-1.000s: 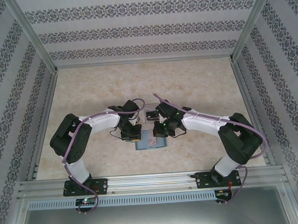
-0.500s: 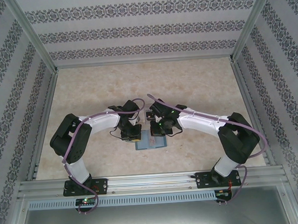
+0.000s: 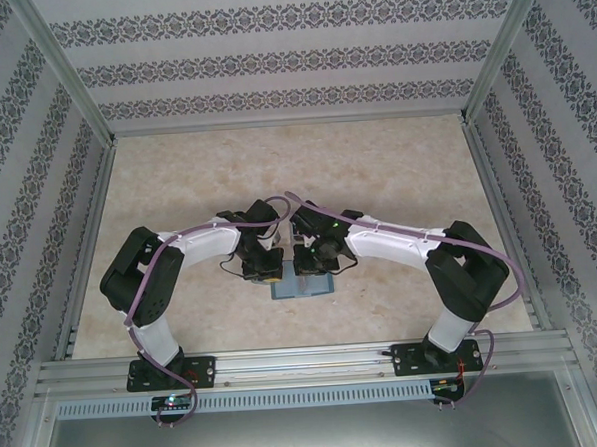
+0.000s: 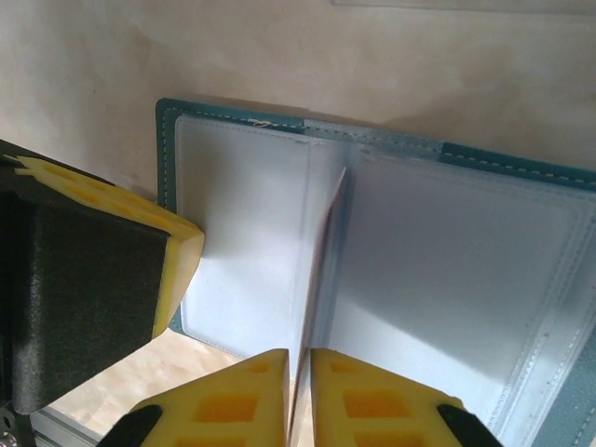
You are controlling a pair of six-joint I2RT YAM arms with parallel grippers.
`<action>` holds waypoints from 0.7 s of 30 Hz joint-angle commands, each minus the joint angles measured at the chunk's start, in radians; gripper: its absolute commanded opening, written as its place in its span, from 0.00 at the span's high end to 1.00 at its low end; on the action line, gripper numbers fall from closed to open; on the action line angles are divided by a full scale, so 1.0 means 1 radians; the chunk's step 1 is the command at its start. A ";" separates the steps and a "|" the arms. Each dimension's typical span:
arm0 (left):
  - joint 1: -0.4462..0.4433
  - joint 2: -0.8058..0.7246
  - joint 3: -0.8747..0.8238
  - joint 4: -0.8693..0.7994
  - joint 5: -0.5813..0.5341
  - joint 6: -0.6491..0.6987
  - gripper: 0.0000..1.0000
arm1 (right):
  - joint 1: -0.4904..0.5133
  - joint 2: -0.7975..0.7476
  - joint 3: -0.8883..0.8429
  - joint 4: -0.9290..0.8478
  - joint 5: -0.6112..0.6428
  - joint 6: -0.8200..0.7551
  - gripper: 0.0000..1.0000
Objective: Take the credit cards out of the card holder
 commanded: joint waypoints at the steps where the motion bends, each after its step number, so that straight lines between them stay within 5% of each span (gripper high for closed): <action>1: -0.014 0.004 -0.014 -0.054 -0.062 0.019 1.00 | 0.007 0.004 0.005 -0.005 -0.003 0.007 0.88; 13: -0.014 -0.107 0.028 -0.100 -0.118 0.009 0.96 | -0.018 -0.079 0.026 -0.056 0.031 -0.049 0.94; 21: -0.006 -0.168 0.013 -0.096 -0.173 -0.005 0.95 | -0.063 -0.118 0.079 -0.113 0.009 -0.311 0.94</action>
